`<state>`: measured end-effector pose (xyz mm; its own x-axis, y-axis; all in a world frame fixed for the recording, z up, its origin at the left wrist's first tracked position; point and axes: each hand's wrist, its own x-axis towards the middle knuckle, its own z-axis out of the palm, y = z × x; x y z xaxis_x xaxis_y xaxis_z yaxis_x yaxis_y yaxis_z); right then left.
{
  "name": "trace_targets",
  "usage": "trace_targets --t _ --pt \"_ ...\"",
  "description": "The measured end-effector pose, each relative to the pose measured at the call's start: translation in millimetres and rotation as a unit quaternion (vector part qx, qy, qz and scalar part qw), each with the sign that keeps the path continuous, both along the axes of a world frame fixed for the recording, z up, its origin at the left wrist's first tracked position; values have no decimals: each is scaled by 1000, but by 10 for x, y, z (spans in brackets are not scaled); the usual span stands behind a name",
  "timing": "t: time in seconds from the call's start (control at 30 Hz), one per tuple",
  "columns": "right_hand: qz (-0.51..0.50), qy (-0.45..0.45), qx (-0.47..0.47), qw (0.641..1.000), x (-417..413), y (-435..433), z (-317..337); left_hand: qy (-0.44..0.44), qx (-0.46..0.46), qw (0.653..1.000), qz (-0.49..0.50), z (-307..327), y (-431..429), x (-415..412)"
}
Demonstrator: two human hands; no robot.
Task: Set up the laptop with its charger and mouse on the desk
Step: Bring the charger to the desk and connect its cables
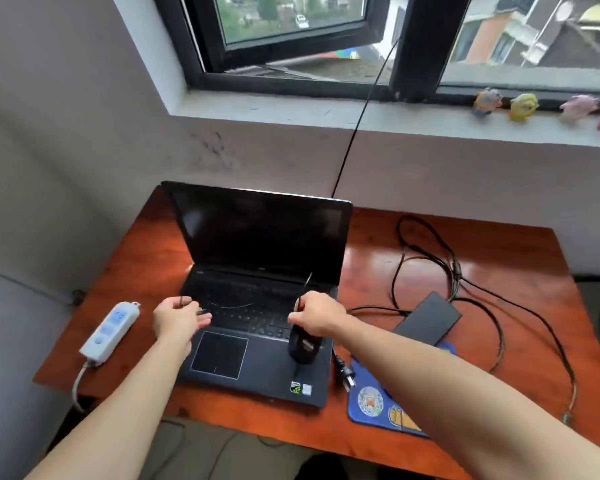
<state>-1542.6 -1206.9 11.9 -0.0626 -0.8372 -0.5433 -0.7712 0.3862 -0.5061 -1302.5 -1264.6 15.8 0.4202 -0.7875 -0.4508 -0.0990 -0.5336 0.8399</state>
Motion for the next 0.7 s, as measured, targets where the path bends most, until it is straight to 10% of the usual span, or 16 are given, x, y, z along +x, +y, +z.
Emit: trace_targets --t 0.33,0.5,0.7 --pt "-151 -153 -32 976 -77 -52 -465 -200 171 905 -334 -399 359 -132" --pt "-174 40 -13 984 -562 261 -515 -221 182 873 -396 -406 343 -317" --pt "-94 57 39 993 -412 370 -662 -197 218 869 -399 -398 373 -433"
